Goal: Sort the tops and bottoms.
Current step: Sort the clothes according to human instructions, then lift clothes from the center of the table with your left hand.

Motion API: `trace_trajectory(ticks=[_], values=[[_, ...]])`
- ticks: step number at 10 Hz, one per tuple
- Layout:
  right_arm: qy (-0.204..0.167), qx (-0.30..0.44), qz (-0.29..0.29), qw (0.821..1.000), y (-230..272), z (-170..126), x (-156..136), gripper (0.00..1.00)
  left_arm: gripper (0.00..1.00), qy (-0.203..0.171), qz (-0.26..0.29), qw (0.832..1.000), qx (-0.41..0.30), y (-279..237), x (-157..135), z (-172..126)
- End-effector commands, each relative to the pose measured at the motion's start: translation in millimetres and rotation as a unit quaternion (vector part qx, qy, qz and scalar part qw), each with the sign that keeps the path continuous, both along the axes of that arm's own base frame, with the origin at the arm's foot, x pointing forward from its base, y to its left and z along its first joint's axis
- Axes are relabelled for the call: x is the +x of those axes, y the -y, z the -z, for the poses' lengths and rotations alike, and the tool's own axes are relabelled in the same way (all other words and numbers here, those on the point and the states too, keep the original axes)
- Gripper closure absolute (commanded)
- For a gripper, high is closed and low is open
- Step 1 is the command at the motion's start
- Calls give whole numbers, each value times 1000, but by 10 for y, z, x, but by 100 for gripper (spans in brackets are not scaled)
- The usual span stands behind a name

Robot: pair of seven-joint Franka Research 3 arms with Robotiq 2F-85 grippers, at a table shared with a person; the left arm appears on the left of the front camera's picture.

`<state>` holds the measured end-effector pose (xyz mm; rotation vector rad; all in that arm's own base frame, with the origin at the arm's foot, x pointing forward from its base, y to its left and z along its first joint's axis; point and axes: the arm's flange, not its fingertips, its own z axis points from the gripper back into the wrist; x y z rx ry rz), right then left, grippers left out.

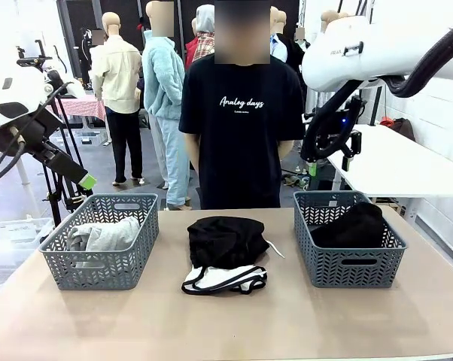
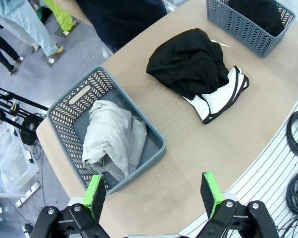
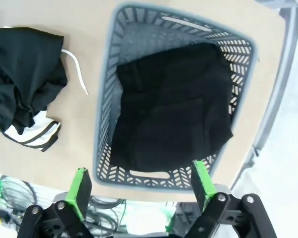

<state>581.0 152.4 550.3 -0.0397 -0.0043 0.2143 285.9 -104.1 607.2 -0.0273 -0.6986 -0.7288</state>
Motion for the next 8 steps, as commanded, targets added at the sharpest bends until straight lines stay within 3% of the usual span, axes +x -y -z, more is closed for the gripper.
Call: trace_trajectory(ticks=[1,8], values=[[6,12,0,1000,22,32,-44,0,0,-2,1,1000,-1,-18,-7,9],[6,12,0,1000,22,32,-44,0,0,-2,1,1000,-1,-18,-7,9]])
